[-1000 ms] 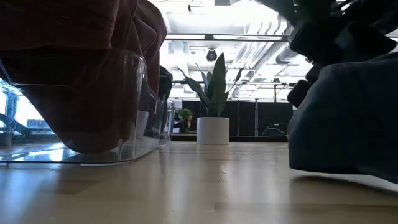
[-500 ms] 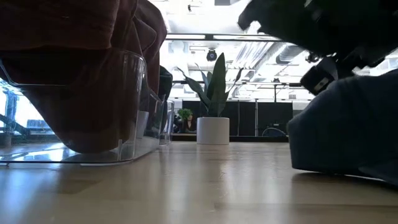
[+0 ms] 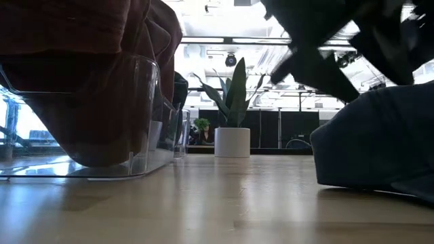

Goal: Pick & Place hat
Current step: Put the blue cap into the top transparent bin

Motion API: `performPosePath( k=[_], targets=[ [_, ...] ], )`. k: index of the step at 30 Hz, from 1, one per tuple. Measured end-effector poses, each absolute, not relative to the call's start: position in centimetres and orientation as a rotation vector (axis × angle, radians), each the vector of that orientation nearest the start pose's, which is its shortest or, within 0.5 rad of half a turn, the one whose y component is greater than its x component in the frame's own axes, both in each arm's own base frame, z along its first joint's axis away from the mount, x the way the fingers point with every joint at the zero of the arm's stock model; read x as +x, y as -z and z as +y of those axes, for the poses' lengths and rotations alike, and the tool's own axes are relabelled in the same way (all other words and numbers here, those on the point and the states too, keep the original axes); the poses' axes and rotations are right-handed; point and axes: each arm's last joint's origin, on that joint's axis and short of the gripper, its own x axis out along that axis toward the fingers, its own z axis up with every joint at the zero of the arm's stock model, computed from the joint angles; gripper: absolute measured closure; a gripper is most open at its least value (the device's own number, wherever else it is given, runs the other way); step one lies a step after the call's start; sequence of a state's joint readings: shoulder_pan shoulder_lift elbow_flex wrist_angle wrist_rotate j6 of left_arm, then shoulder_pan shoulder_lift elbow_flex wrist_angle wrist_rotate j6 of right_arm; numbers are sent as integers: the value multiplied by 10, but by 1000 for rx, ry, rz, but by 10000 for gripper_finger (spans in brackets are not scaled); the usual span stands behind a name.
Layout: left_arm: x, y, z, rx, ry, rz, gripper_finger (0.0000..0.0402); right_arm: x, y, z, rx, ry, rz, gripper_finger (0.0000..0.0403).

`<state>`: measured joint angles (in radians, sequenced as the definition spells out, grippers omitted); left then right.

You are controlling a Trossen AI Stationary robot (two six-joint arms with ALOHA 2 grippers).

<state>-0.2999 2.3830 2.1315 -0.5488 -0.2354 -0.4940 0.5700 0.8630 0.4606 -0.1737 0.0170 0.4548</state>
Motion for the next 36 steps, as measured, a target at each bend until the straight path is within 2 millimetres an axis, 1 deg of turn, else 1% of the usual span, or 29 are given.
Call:
performPosePath(
  k=[4,8,12,15,18,23,25,26,27,28,30,34,35,36],
  targets=[
    [516,-193,-140,-311,-79,835,154,144,-213,120,256,-476,607,242],
    [520,-186,-135,-349,-61,851,154,138,-216,141,242,-543,539,242],
    [520,-183,-133,-375,-30,883,154,133,-216,155,237,-570,491,242],
    [516,-180,-130,-362,-73,924,154,132,-213,161,222,-567,490,242],
    [512,-176,-127,-342,-137,963,154,133,-206,165,196,-531,508,242],
    [514,-178,-131,-407,-10,981,155,143,-189,166,196,-430,575,242],
    [519,-165,-134,-427,30,988,164,146,-183,165,218,-389,609,242],
    [520,-158,-134,-432,44,998,174,147,-181,164,228,-373,624,242],
    [520,-155,-135,-430,57,1011,187,148,-178,163,235,-358,640,242],
    [519,-158,-135,-435,72,1019,204,149,-177,162,241,-344,654,242],
    [519,-156,-136,-419,107,1019,247,148,-174,161,247,-319,687,242],
    [518,-153,-134,-369,94,1035,361,145,-167,156,258,-247,756,242],
    [518,-153,-134,-354,82,1033,381,144,-165,155,258,-230,778,242],
    [517,-153,-133,-337,67,1030,389,143,-164,154,260,-213,793,242]
  ],
)
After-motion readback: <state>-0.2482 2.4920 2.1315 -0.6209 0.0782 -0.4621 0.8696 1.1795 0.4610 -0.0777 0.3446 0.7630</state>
